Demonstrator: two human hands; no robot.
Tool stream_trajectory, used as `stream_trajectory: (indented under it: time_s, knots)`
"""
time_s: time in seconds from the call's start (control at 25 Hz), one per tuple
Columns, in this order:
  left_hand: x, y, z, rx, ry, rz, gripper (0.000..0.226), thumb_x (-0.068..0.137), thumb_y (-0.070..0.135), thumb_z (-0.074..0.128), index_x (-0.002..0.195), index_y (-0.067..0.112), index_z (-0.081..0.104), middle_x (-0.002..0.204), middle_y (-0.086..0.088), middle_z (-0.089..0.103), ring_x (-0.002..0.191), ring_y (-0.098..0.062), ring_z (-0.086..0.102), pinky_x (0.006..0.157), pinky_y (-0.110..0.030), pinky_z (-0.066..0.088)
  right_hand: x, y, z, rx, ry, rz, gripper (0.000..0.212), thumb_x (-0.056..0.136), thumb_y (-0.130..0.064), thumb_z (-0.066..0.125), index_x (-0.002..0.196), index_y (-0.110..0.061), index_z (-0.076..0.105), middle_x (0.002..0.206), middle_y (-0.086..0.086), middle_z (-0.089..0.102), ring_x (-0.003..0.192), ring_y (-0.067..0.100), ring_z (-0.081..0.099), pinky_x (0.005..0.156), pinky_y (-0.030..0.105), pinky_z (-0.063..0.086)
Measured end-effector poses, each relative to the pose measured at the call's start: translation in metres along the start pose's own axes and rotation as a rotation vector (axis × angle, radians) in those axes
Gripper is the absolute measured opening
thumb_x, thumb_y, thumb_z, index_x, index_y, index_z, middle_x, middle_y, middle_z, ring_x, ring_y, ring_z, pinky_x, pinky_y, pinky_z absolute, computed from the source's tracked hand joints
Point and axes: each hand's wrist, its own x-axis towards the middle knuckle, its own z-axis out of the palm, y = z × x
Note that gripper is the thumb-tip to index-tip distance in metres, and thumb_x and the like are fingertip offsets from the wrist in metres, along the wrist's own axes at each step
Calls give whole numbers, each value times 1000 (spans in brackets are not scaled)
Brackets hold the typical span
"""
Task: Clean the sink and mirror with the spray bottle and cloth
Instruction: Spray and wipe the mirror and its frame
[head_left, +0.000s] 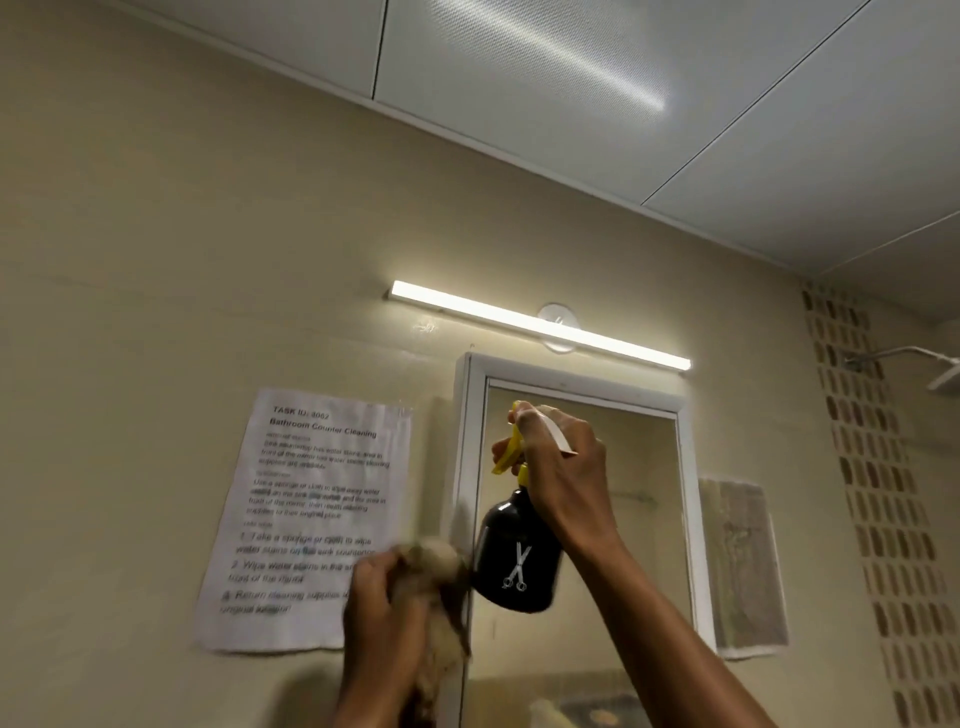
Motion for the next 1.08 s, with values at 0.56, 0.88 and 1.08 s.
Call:
stream_trajectory:
  time_s: [0.56, 0.88, 1.08]
  knots:
    - [134, 79, 73, 40, 75, 384, 27, 72, 12, 59, 92, 26, 70, 104, -14, 66, 93, -25, 66, 82, -39, 59, 49, 35, -52, -119, 225, 121, 38, 103, -30, 53, 89, 0, 70, 73, 10, 76, 57, 14, 67, 40, 10, 44]
    - [124, 100, 149, 332, -40, 795, 50, 67, -18, 52, 92, 21, 70, 109, -5, 51, 101, -18, 53, 80, -19, 47, 64, 54, -118, -162, 312, 222, 39, 99, -29, 54, 92, 6, 70, 73, 12, 77, 55, 19, 66, 42, 17, 48]
    - [124, 104, 200, 582, -307, 1103, 48, 61, -12, 50, 92, 21, 67, 102, -1, 49, 98, -24, 49, 78, -43, 46, 61, 57, -156, -198, 346, 257, 34, 98, -29, 56, 89, 1, 70, 74, 12, 78, 59, 21, 68, 49, 22, 50]
